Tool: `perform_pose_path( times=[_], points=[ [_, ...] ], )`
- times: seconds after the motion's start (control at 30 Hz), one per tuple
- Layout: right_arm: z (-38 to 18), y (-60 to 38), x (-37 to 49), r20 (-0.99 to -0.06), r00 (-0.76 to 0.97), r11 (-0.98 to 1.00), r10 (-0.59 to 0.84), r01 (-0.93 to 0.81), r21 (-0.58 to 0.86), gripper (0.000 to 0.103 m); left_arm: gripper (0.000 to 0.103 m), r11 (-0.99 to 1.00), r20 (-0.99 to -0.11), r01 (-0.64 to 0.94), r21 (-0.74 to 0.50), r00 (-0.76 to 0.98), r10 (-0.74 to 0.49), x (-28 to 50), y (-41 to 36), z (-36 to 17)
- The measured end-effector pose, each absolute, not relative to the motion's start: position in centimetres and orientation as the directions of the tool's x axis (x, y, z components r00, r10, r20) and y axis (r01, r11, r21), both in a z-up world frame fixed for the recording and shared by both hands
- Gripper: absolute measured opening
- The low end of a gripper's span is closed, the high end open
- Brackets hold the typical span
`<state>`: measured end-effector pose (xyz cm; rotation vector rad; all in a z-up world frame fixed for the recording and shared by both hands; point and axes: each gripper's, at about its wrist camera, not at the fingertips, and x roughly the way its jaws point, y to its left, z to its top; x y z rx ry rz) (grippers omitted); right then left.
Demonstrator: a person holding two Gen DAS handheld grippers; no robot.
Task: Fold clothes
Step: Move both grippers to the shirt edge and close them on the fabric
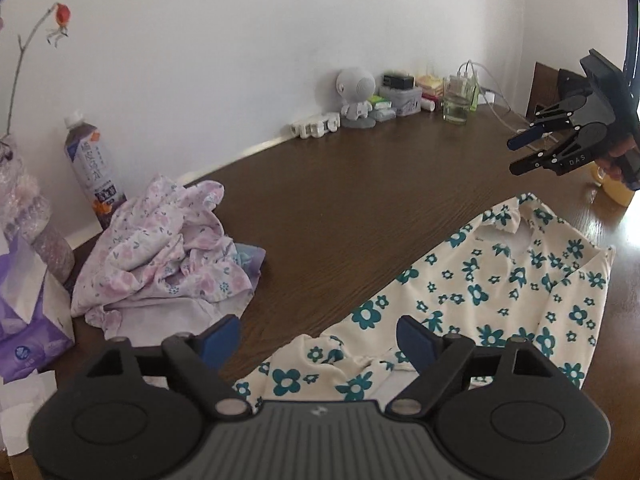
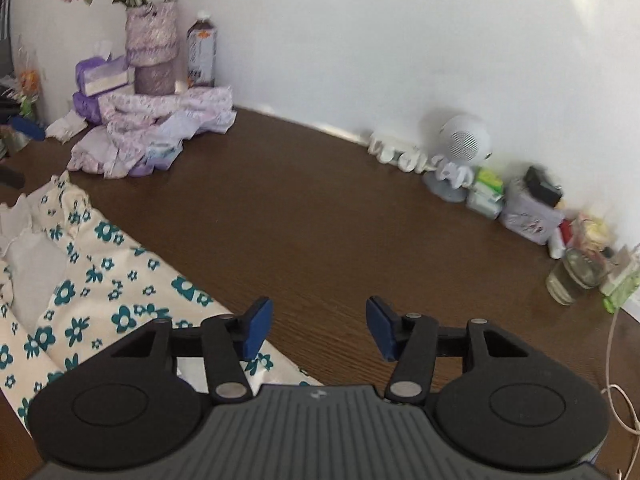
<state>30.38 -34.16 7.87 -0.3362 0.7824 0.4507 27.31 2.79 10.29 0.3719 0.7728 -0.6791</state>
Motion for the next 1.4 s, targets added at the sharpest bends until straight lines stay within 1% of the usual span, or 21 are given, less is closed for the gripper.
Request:
perform_pose_path(
  times=[0.07,0.17,0.2,0.23,0.27,0.33,0.4,0.5,0.6,0.67,0.7,0.77,0.83,0.87,0.9,0.93,1.0,1.2,1.23,1.33,1.4],
  points=[
    [6.5,-33.5,31.4,-0.778,0.561,0.819,0.283,-0.563,-0.109,0.051,0.077,0.708,-0.768,0.705,0.046,0.478,-0.426,28.8,2.6,9.0],
    [5.0,-32.6,32.3,-0.817,0.489,0.771,0.306,-0.630,-0.089,0.050,0.076,0.670,-0.800,0.742,0.018,0.413,-0.436,30.5,2.3,7.3],
    [4.7,-32.4,32.6,-0.823,0.474,0.761,0.311,-0.643,-0.082,0.049,0.076,0.665,-0.817,0.746,0.017,0.394,-0.422,31.0,2.0,6.8],
    [4.5,-32.1,32.8,-0.829,0.460,0.752,0.317,-0.655,-0.076,0.049,0.070,0.660,-0.833,0.751,0.015,0.375,-0.407,31.5,1.8,6.4],
    [4.4,-31.9,33.1,-0.834,0.445,0.742,0.326,-0.667,-0.066,0.048,0.068,0.655,-0.848,0.755,0.014,0.357,-0.393,32.0,1.6,5.9],
    [4.2,-31.5,33.8,-0.844,0.415,0.723,0.339,-0.689,-0.048,0.043,0.065,0.632,-0.860,0.775,-0.005,0.320,-0.399,32.6,1.3,5.3],
    [3.9,-31.2,34.6,-0.856,0.384,0.705,0.345,-0.709,-0.034,0.034,0.064,0.608,-0.870,0.794,-0.025,0.282,-0.404,33.3,1.0,4.8],
    [3.4,-30.7,35.6,-0.875,0.341,0.683,0.343,-0.730,-0.017,0.032,0.059,0.578,-0.897,0.816,-0.020,0.241,-0.371,34.1,0.6,4.0],
    [2.6,-30.2,36.1,-0.888,0.303,0.662,0.345,-0.750,0.002,0.029,0.059,0.555,-0.915,0.831,-0.033,0.198,-0.351,34.8,0.5,3.2],
    [2.2,-29.9,36.2,-0.895,0.290,0.651,0.340,-0.759,0.002,0.029,0.059,0.543,-0.922,0.839,-0.046,0.174,-0.347,35.1,0.5,2.9],
    [2.0,-29.8,36.3,-0.897,0.284,0.648,0.338,-0.762,0.003,0.026,0.057,0.532,-0.922,0.845,-0.048,0.167,-0.349,35.2,0.4,3.0],
    [1.6,-29.5,36.2,-0.901,0.272,0.641,0.338,-0.767,0.009,0.022,0.049,0.518,-0.923,0.853,-0.059,0.151,-0.354,35.3,0.4,3.2],
    [1.3,-29.2,35.9,-0.906,0.266,0.628,0.330,-0.778,0.000,0.013,0.036,0.507,-0.922,0.859,-0.067,0.141,-0.362,35.1,0.4,3.3],
    [1.2,-29.0,35.7,-0.908,0.265,0.620,0.324,-0.784,-0.007,0.012,0.032,0.504,-0.921,0.861,-0.068,0.140,-0.364,35.0,0.5,3.3],
    [1.1,-28.9,35.4,-0.910,0.264,0.613,0.318,-0.790,-0.015,0.009,0.025,0.500,-0.920,0.863,-0.069,0.139,-0.366,34.8,0.6,3.4],
    [1.0,-28.8,35.1,-0.910,0.272,0.607,0.314,-0.794,-0.027,0.009,0.023,0.496,-0.919,0.865,-0.071,0.137,-0.370,34.7,0.7,3.4],
    [1.1,-28.6,34.7,-0.907,0.291,0.609,0.305,-0.792,-0.049,0.009,0.023,0.498,-0.915,0.864,-0.074,0.140,-0.378,34.6,1.0,3.2],
    [3.4,-30.0,34.5,-0.866,0.305,0.635,0.396,-0.772,0.018,0.011,0.032,0.535,-0.899,0.839,-0.098,0.156,-0.408,35.0,2.2,3.3],
    [3.6,-30.0,34.4,-0.870,0.296,0.626,0.394,-0.780,0.018,0.011,0.032,0.538,-0.896,0.836,-0.103,0.156,-0.415,35.1,2.3,3.4],
    [2.9,-29.4,34.4,-0.895,0.288,0.609,0.341,-0.793,-0.024,0.019,0.034,0.544,-0.888,0.832,-0.114,0.160,-0.431,35.4,2.3,3.3],
    [2.2,-29.2,34.7,-0.903,0.281,0.612,0.326,-0.790,-0.025,0.019,0.035,0.543,-0.890,0.832,-0.111,0.160,-0.427,35.6,2.2,3.0]
  ],
)
